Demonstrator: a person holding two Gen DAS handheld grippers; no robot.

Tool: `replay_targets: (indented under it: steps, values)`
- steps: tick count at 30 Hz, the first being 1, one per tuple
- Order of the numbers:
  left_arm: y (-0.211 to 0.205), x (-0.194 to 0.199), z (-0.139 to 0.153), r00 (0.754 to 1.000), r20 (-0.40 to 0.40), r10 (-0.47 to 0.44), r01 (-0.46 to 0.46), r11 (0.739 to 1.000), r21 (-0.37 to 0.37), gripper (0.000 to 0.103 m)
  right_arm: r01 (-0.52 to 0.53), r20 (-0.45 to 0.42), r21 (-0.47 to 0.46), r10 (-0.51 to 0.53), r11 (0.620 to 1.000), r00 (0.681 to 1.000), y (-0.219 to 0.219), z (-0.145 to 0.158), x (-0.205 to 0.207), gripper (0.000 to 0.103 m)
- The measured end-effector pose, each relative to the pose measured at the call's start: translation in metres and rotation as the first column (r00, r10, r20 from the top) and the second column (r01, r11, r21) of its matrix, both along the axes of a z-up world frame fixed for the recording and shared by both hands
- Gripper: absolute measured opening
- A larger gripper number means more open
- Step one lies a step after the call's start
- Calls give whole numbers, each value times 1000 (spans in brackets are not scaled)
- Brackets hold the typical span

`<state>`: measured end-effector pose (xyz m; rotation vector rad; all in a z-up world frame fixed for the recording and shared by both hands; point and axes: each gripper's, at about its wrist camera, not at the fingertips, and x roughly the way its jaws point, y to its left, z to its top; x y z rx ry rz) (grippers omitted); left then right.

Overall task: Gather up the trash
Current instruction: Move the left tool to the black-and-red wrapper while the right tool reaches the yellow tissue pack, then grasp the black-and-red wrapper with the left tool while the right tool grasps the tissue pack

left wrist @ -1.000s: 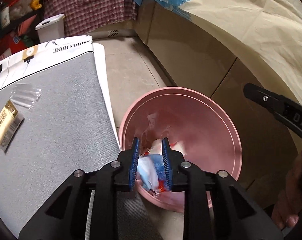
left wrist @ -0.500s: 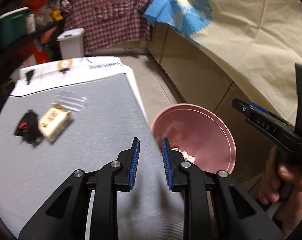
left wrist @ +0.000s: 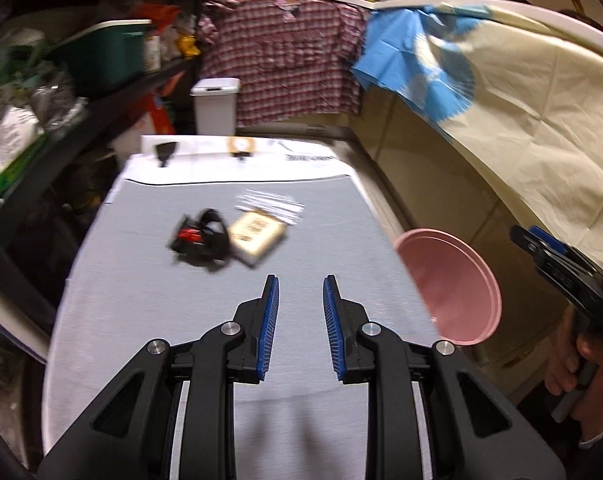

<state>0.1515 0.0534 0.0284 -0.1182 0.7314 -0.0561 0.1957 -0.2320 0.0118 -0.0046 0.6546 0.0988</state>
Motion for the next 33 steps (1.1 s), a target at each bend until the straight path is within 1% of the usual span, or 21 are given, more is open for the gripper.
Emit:
replay_targets:
  steps: [2, 6, 8, 9, 11, 14, 17, 20, 26, 29, 33]
  values:
    - [18, 3, 6, 1000, 3, 18, -18, 1000, 4, 23, -24, 12, 8, 24, 1000, 1000, 11, 2, -5, 54]
    - [53, 14, 17, 997, 36, 72, -73, 997, 27, 23, -61, 26, 22, 60, 998, 998, 30, 1, -7, 58]
    - [67, 19, 17, 994, 49, 102, -103, 995, 18, 23, -83, 39, 28, 82, 996, 996, 43, 0, -6, 65]
    - [75, 21, 14, 991, 55, 119, -119, 993, 10, 23, -93, 45, 32, 92, 995, 995, 48, -1, -5, 67]
    - [87, 25, 6, 988, 66, 139, -139, 990, -3, 23, -115, 52, 42, 113, 992, 992, 57, -4, -3, 73]
    - [98, 28, -9, 985, 73, 153, -153, 988, -7, 23, -162, 46, 49, 160, 986, 986, 77, -15, 3, 79]
    - [110, 38, -26, 984, 64, 165, -164, 986, -23, 23, -217, 30, 37, 215, 976, 976, 101, -29, 11, 85]
    - [116, 49, -38, 985, 57, 164, -162, 986, -34, 23, -250, 16, 38, 250, 967, 968, 119, -40, 22, 89]
    - [123, 72, -63, 991, 21, 134, -133, 990, -55, 23, -322, -22, 42, 323, 946, 946, 154, -62, 52, 93]
    - [129, 81, -72, 991, 11, 131, -130, 989, -73, 23, -362, -53, 24, 363, 932, 930, 174, -74, 68, 95]
    - [130, 91, -84, 994, -2, 106, -106, 991, -88, 23, -412, -101, -15, 409, 911, 907, 196, -89, 87, 95]
